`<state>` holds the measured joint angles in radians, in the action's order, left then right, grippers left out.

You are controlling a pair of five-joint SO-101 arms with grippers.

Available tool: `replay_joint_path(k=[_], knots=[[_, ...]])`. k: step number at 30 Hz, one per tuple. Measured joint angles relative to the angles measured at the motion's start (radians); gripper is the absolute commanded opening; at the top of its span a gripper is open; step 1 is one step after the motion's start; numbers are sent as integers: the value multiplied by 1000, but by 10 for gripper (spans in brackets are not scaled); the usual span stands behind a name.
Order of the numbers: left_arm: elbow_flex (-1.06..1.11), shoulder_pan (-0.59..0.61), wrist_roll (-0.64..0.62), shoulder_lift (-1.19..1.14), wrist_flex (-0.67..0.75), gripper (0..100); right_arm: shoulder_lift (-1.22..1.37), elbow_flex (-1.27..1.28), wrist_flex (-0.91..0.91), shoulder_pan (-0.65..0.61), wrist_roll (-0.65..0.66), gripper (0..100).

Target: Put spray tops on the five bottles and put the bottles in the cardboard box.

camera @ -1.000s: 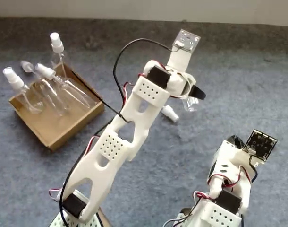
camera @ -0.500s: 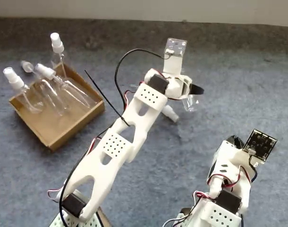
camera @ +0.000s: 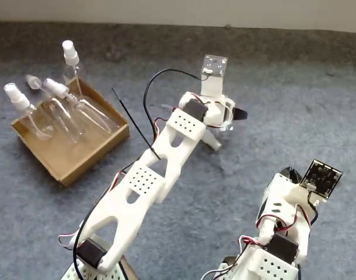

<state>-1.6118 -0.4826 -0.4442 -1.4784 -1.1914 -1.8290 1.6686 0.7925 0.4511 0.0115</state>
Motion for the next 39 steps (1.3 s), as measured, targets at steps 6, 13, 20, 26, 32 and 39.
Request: replay_joint_path(k=[6, 13, 20, 26, 32, 39], knots=[[0, 0, -3, 0, 2, 95, 0, 0, 0, 0, 0, 19], [-8, 0, -6, 9, -3, 109, 0, 0, 0, 0, 0, 19], [-6, 2, 8, 212, -227, 109, 0, 0, -6, -57, 0, 19], [-6, 2, 304, 420, -489, 107, 0, 0, -101, -242, 0, 19], [-6, 69, 511, 563, -557, 106, 0, 0, -206, -379, 0, 19], [-8, 140, 545, 710, -563, 105, 0, 0, -324, -471, 0, 19]])
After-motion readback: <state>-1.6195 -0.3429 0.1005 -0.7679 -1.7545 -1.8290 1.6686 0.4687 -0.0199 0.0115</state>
